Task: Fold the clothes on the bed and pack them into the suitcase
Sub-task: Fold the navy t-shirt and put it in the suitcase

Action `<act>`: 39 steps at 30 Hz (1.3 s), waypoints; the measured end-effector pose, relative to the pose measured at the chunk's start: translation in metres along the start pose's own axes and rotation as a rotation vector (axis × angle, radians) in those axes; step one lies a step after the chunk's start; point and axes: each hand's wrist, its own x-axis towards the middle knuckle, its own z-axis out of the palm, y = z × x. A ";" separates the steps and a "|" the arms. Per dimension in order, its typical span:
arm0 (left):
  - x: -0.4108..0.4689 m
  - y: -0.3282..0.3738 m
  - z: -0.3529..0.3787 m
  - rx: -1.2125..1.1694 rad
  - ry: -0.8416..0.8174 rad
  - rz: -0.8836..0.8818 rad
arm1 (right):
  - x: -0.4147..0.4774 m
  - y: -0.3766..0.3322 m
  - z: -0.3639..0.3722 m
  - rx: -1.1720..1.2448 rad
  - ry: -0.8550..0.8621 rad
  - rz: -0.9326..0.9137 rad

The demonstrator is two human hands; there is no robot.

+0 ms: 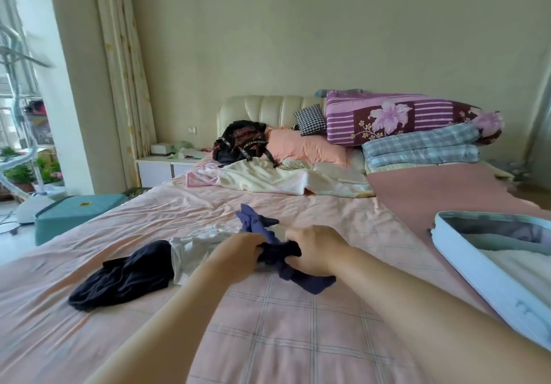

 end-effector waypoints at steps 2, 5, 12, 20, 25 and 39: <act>-0.019 0.036 -0.003 0.011 -0.110 0.027 | -0.035 0.003 -0.007 0.028 -0.021 0.048; -0.048 0.074 -0.002 0.033 -0.181 0.041 | -0.086 0.007 -0.009 0.107 -0.079 0.140; -0.110 0.135 0.002 -0.205 -0.671 -0.091 | -0.182 -0.013 0.004 0.270 -0.542 0.241; -0.139 0.137 0.023 -0.438 -0.760 -0.255 | -0.205 -0.006 0.048 0.430 -0.283 0.358; -0.136 0.119 0.056 -0.383 -0.238 -0.122 | -0.198 0.015 0.086 0.397 -0.128 0.430; -0.105 0.077 0.068 -0.212 0.248 -0.343 | -0.197 0.068 0.090 0.297 0.392 0.755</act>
